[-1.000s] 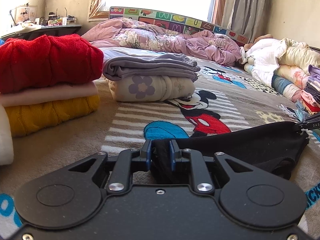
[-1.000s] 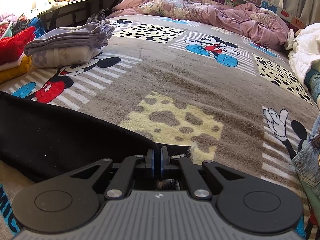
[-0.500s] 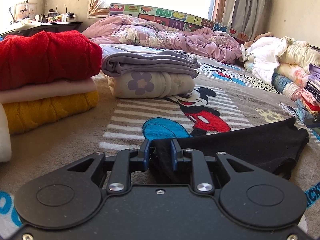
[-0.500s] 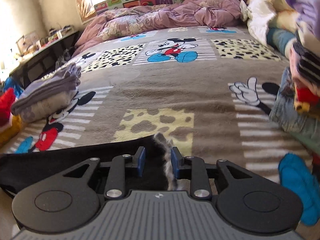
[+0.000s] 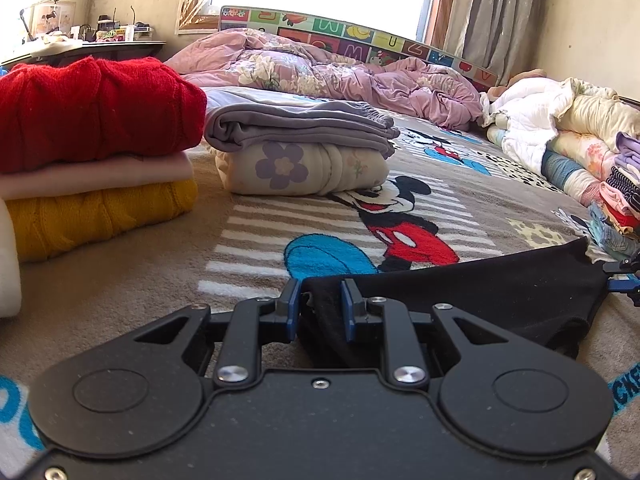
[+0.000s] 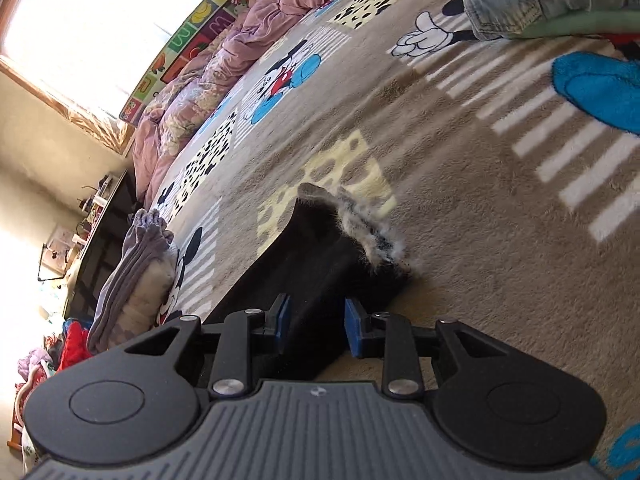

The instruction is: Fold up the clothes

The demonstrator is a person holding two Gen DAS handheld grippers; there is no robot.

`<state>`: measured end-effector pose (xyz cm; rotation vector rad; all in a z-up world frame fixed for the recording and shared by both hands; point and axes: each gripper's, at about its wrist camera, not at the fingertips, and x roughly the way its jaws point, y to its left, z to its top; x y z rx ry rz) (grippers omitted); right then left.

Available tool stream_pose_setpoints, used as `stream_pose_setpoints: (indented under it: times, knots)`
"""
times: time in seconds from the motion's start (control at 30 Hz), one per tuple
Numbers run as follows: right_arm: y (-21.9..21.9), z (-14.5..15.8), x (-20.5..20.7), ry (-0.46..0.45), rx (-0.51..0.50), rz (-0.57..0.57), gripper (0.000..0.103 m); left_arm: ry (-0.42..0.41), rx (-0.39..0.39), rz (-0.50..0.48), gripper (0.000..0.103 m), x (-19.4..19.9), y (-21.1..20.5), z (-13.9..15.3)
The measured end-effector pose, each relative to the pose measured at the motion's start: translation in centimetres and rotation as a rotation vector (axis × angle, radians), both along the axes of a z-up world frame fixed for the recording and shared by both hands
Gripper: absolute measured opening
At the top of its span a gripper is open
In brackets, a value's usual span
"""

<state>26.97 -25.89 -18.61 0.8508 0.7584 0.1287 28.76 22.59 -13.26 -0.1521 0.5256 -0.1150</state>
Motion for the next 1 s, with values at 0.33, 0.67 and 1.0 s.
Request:
stream_pose_setpoints:
  times: [0.33, 0.67, 1.0]
  knots:
    - [-0.5, -1.4, -0.1, -0.072, 0.07, -0.057, 0.009, 0.013, 0.005, 0.006, 0.019, 0.2, -0.1, -0.2]
    - [-1.5, -0.8, -0.8, -0.089, 0.068, -0.06, 0.008, 0.01, -0.008, 0.001, 0.02, 0.1, 0.1, -0.1]
    - [-1.5, -2.7, -1.2, -0.074, 0.05, -0.098, 0.008, 0.018, -0.001, 0.001, 0.023, 0.3, 0.1, -0.3]
